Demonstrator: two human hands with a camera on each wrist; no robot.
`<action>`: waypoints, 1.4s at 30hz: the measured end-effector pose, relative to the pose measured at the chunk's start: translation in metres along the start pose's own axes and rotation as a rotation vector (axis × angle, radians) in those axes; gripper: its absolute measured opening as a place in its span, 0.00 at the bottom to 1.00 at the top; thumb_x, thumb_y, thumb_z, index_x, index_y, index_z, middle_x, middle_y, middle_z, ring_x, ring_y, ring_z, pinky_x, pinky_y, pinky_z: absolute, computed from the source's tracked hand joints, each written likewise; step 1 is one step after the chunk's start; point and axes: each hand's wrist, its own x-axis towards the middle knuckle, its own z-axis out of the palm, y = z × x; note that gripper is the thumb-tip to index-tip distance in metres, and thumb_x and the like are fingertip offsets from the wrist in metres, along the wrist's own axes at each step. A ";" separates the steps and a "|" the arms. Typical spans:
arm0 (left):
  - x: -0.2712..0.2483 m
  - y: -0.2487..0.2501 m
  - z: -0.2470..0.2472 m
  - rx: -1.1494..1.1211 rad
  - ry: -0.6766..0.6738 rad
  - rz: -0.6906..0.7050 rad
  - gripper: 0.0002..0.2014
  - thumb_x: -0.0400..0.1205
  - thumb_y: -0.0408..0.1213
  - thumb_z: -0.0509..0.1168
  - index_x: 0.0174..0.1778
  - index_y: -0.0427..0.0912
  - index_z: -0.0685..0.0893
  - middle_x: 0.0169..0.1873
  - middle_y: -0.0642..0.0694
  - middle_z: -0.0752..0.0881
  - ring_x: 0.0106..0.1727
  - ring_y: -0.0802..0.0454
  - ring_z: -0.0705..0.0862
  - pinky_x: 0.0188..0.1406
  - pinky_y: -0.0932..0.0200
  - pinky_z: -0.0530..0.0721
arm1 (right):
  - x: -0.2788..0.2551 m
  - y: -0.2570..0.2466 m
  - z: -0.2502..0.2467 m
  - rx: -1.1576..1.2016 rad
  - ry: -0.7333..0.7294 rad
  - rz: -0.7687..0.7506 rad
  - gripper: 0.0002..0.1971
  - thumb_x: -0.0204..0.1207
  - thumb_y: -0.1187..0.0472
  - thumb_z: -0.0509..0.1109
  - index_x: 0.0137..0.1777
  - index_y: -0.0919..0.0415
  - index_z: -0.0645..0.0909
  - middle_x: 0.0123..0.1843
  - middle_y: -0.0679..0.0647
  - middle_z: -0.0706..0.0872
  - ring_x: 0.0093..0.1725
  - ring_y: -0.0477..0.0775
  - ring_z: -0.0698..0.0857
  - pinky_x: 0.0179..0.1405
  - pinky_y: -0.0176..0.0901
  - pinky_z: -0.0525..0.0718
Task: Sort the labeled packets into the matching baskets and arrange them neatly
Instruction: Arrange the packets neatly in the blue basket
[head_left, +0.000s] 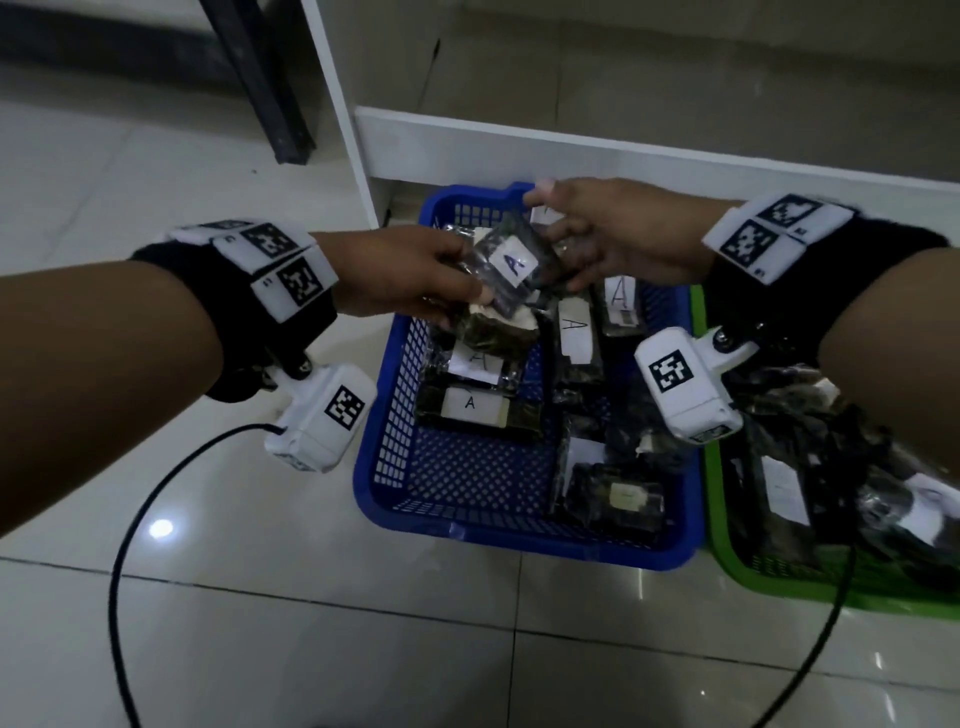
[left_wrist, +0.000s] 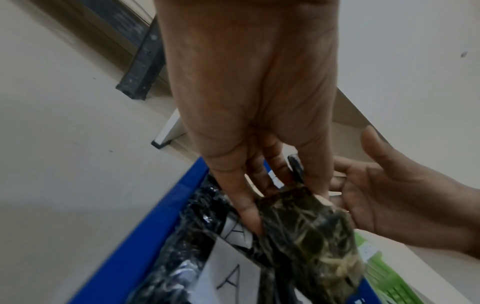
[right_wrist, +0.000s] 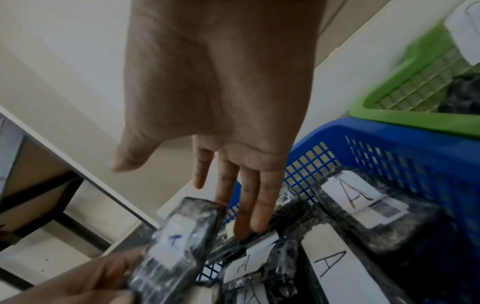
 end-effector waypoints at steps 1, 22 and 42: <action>0.003 0.004 0.004 0.003 -0.011 -0.008 0.17 0.80 0.32 0.67 0.65 0.37 0.78 0.60 0.42 0.86 0.60 0.47 0.86 0.62 0.50 0.84 | -0.004 0.003 -0.001 -0.017 -0.001 -0.030 0.15 0.80 0.49 0.64 0.64 0.52 0.76 0.59 0.59 0.84 0.49 0.58 0.83 0.47 0.49 0.82; 0.018 0.044 0.016 -0.111 0.422 0.063 0.07 0.83 0.27 0.57 0.53 0.36 0.79 0.47 0.44 0.80 0.46 0.54 0.82 0.38 0.69 0.87 | -0.047 0.054 -0.040 -0.438 0.257 -0.017 0.11 0.75 0.70 0.71 0.54 0.57 0.79 0.32 0.51 0.80 0.25 0.45 0.78 0.23 0.37 0.74; 0.037 0.031 0.088 0.194 0.272 0.189 0.14 0.86 0.49 0.55 0.55 0.41 0.73 0.44 0.47 0.82 0.42 0.54 0.81 0.40 0.57 0.82 | -0.045 0.050 -0.026 -0.184 0.284 -0.002 0.11 0.76 0.53 0.72 0.52 0.60 0.83 0.43 0.57 0.84 0.38 0.54 0.82 0.33 0.45 0.83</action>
